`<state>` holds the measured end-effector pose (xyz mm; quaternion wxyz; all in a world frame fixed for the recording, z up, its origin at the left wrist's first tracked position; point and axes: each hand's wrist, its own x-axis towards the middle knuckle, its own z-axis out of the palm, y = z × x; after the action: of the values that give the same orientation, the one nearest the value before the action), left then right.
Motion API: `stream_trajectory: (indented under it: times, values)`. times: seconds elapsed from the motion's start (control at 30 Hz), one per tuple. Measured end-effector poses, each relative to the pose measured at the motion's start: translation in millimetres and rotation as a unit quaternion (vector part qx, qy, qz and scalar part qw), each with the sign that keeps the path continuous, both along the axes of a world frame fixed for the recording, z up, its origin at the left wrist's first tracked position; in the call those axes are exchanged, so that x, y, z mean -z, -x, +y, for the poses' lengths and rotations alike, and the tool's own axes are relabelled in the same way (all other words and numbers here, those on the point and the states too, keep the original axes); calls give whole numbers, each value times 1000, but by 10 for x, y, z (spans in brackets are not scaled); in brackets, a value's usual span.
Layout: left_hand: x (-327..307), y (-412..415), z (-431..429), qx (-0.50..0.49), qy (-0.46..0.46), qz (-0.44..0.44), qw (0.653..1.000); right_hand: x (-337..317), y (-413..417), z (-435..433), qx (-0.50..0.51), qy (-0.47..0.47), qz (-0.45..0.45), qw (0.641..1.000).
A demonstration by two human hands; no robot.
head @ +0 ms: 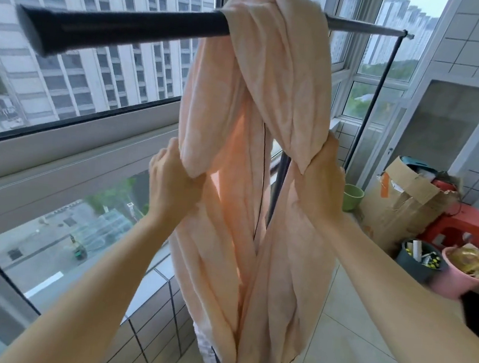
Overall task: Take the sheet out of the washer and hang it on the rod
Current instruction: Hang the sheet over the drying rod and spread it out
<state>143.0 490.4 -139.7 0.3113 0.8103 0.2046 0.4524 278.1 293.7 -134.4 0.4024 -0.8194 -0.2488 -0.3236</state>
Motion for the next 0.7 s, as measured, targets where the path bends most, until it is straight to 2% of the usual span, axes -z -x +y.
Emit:
stream_trajectory:
  times: [0.13,0.27,0.43,0.57,0.7]
  values:
    - [322,213,-95,13,-26,-39,999,249,211,116,18,73,-29,997]
    - [613,205,-179,32,-143,-42,988,499,384,214,-43,84,-23,995]
    - [751,128,-147,5,-216,1,976,436,432,196,-70,90,-29,993]
    - [1013,143,-62,-3,-229,67,971,169,421,225,-72,94,-73,990]
    - [1304,224,36,-1,-203,144,969,-242,309,323,-39,104,-121,986]
